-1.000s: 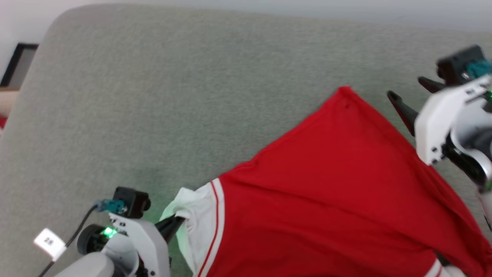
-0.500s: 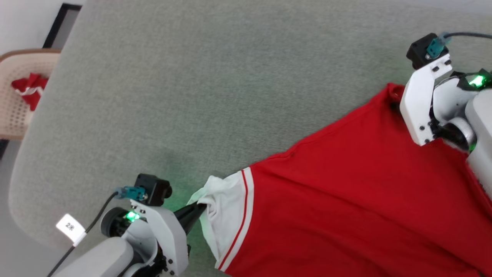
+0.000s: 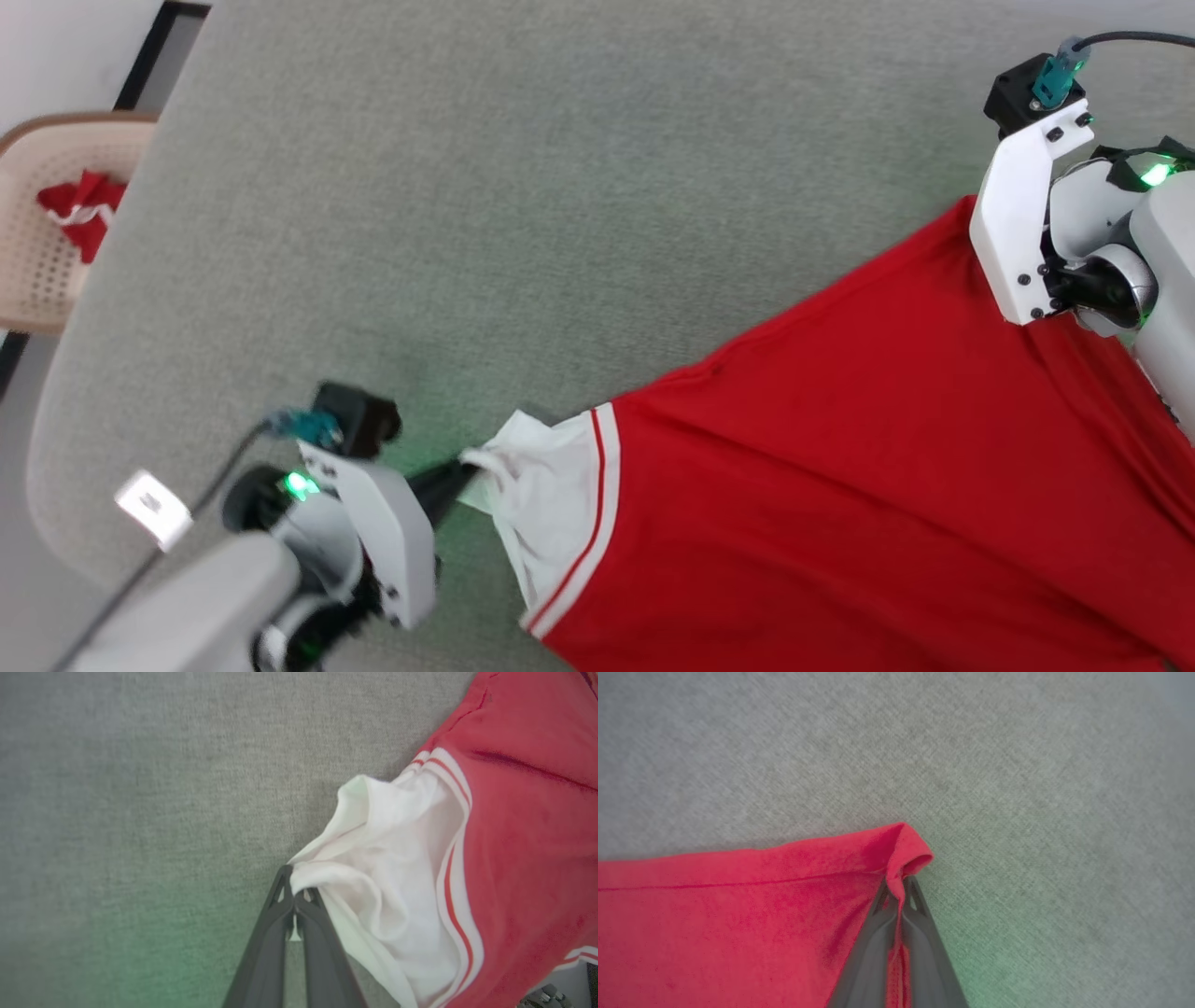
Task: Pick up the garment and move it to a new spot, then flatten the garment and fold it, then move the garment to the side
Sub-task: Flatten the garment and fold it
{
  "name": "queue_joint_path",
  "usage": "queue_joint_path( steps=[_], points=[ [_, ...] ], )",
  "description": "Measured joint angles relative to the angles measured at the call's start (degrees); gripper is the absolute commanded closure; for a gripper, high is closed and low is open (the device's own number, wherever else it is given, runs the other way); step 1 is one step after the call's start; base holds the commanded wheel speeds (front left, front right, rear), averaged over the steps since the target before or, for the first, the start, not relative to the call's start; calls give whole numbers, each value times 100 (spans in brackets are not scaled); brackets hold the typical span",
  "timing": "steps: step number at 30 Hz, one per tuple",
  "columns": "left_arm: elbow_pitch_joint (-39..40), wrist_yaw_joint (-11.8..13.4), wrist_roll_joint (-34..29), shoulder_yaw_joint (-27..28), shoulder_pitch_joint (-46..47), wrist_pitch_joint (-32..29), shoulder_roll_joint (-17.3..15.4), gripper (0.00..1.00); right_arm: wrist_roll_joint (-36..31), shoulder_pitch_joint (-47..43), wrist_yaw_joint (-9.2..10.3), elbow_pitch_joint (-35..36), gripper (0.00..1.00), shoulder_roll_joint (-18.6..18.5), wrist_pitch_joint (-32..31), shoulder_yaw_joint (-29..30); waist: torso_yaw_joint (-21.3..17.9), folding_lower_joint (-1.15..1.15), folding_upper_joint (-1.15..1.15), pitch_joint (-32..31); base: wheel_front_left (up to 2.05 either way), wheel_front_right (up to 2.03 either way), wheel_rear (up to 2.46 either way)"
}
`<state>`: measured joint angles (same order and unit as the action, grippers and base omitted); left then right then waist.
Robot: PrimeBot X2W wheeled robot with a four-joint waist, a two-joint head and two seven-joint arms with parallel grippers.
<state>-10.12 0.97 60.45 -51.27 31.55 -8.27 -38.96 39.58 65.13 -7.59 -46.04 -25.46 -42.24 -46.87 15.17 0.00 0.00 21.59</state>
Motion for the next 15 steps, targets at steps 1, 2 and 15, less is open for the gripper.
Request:
queue_joint_path(
  steps=[1, 2, 15],
  points=[
    [26, 0, -14, 10, 85, -71, -66, 100, 40, 2, 1, 1, 100, -8, 32, -23, -34, 0, 0, -28, 0, 0, 0],
    [59, 1, -33, 40, 188, -147, -134, 100, 73, 9, 1, 10, 100, -31, 102, -45, -70, 0, 0, -58, 0, 0, 0],
    [379, 358, -347, 486, 2123, -1527, -808, 100, 242, 365, 4, 483, 100, -318, 937, 321, -722, 0, 0, -581, 0, 0, 0]
  ],
)
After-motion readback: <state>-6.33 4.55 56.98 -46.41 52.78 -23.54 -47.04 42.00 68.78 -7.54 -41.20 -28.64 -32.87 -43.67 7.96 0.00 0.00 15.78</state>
